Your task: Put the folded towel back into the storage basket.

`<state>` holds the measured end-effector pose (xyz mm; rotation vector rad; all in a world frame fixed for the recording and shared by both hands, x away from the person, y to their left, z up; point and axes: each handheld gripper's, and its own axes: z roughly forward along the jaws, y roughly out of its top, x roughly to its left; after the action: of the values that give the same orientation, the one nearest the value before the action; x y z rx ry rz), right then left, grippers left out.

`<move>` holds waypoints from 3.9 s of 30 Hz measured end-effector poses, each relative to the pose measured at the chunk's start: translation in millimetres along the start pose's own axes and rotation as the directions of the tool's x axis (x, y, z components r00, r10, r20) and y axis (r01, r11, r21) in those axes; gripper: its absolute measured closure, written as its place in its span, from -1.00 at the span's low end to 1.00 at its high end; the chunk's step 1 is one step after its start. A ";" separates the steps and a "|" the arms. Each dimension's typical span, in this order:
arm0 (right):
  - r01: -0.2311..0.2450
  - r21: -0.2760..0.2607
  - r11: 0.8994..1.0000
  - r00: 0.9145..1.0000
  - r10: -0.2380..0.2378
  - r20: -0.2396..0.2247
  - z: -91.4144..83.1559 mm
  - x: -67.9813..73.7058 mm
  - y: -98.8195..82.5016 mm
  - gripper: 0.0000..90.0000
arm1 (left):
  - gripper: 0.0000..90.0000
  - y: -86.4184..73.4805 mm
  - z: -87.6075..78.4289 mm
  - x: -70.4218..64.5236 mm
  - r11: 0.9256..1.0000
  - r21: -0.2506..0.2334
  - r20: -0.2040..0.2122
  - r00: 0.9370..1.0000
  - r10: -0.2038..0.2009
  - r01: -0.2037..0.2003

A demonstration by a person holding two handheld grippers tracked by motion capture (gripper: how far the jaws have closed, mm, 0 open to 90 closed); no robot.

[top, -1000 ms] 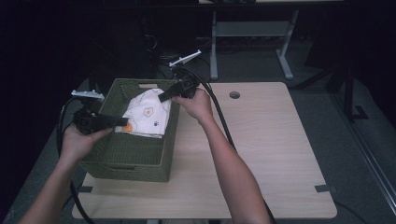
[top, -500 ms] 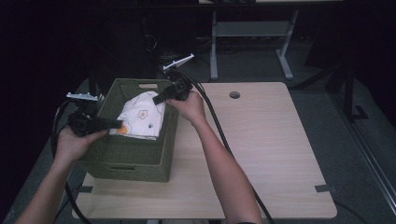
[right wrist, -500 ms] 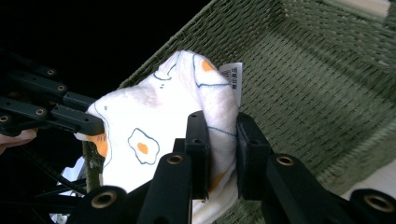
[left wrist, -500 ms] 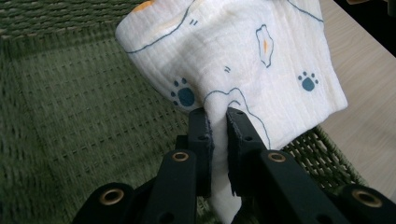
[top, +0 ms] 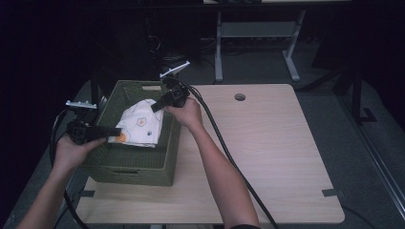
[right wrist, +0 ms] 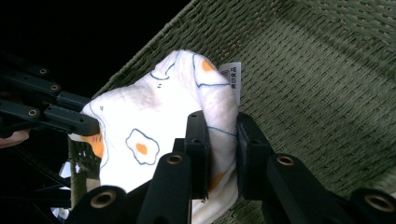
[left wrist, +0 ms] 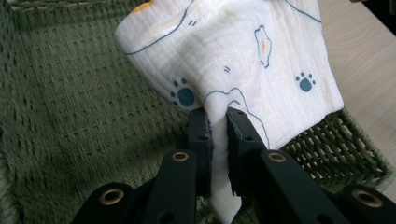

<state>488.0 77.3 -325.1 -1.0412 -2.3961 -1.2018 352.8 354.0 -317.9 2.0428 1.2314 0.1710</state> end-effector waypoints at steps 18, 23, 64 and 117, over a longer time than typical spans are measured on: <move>-0.013 0.021 1.000 1.000 0.013 0.004 18.1 -9.0 -8.8 0.71 | 0.79 -7.1 18.2 6.0 0.998 0.058 -0.037 0.999 -0.011 0.013; -0.012 0.012 1.000 1.000 0.012 0.007 22.6 -10.0 -8.6 0.51 | 0.67 -9.4 22.6 9.2 0.997 0.069 -0.078 0.997 -0.012 0.017; -0.028 -0.113 0.993 1.000 0.028 -0.007 -45.0 -19.2 -27.3 0.09 | 0.12 14.1 14.7 -24.5 0.999 -0.040 -0.026 0.999 -0.026 0.025; -0.119 -0.208 0.971 0.993 0.118 -0.020 -155.5 -80.9 -111.8 -0.39 | -0.48 51.4 66.0 -111.0 0.998 -0.049 0.021 0.999 0.027 -0.026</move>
<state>454.5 -127.6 -336.1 -1.2204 -2.2026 -1.4344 360.6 215.8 -305.1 2.0147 1.1761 0.1898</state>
